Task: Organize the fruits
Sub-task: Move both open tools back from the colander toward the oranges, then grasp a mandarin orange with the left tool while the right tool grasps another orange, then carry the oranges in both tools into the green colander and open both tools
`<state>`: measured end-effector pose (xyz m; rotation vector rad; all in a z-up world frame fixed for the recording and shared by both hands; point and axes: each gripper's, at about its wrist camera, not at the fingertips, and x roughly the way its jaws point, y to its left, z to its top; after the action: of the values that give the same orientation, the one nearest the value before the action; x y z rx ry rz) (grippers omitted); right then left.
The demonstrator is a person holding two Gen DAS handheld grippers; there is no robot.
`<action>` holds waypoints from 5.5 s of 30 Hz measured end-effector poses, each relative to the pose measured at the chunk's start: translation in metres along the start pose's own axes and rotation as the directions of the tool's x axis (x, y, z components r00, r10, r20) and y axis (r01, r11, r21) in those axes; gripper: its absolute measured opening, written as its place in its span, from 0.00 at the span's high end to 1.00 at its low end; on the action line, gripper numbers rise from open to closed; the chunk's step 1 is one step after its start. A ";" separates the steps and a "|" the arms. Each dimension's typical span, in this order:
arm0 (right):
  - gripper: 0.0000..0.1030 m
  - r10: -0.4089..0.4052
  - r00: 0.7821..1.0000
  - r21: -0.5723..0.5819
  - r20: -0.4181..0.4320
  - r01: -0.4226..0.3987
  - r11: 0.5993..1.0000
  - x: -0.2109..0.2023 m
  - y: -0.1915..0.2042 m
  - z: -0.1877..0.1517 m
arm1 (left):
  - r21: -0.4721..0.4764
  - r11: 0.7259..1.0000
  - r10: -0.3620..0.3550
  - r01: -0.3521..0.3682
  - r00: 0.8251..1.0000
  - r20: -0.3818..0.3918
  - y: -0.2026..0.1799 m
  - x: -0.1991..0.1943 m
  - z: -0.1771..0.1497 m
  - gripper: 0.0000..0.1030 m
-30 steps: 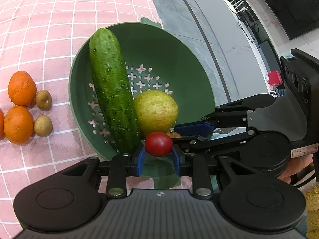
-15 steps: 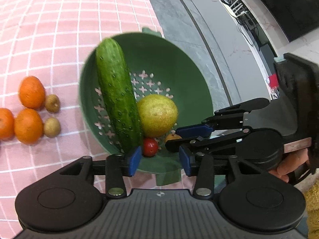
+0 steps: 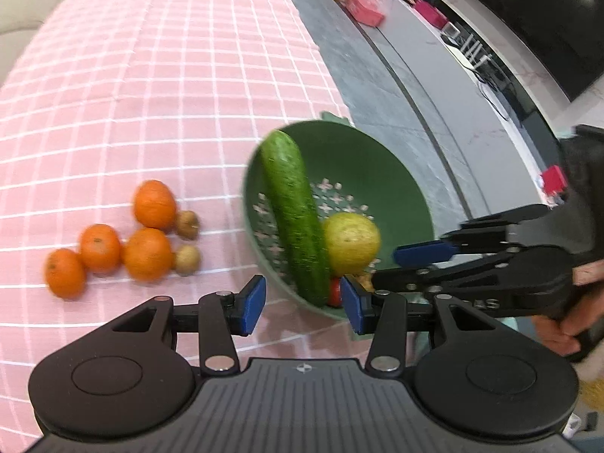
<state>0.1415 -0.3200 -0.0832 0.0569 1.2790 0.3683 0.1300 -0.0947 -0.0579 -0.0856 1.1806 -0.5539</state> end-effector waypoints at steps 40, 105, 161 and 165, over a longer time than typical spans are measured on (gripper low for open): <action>0.60 -0.103 0.928 -0.249 0.358 0.201 0.948 0.066 0.208 -0.009 | -0.185 0.942 0.320 -0.279 0.914 0.249 0.125 -0.037 -0.066 0.49; 0.59 -0.114 0.906 -0.317 0.408 0.258 0.913 0.051 0.181 -0.006 | -0.187 0.961 0.253 -0.201 0.915 0.315 0.100 -0.048 -0.027 0.53; 0.59 -0.263 0.935 -0.134 0.238 0.300 0.944 0.036 -0.007 0.013 | 0.269 0.963 -0.027 0.013 0.999 0.047 -0.041 0.094 0.065 0.53; 0.58 -0.258 0.936 -0.125 0.238 0.293 0.948 0.036 -0.010 0.013 | 0.254 0.967 -0.037 0.023 0.998 0.053 -0.040 0.095 0.065 0.52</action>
<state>0.1650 -0.3166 -0.1148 -0.2118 1.0177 0.2124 0.1985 -0.1862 -0.0990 0.0992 1.0457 -0.7206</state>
